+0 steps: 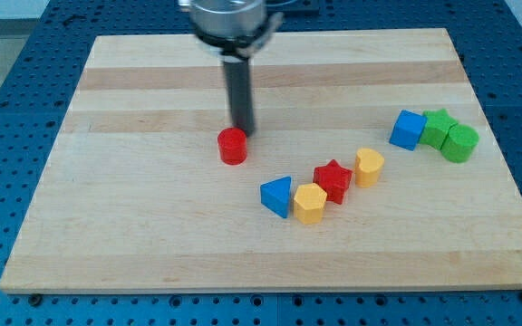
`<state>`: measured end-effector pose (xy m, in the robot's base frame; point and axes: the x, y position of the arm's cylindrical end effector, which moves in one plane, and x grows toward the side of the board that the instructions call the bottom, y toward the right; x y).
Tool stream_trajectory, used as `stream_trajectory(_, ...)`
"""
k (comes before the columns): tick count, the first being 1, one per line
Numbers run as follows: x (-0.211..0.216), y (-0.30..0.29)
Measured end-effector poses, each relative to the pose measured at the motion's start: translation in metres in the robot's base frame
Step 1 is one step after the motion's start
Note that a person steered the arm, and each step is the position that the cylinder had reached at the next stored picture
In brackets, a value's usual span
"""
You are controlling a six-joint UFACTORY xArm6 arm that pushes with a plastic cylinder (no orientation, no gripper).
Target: Slide the red circle closer to the blue triangle
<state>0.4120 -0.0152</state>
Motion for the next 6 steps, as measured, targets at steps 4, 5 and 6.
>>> stream_trajectory(4, -0.076, -0.078)
stream_trajectory(5, -0.041, -0.103)
stream_trajectory(6, 0.003, -0.078)
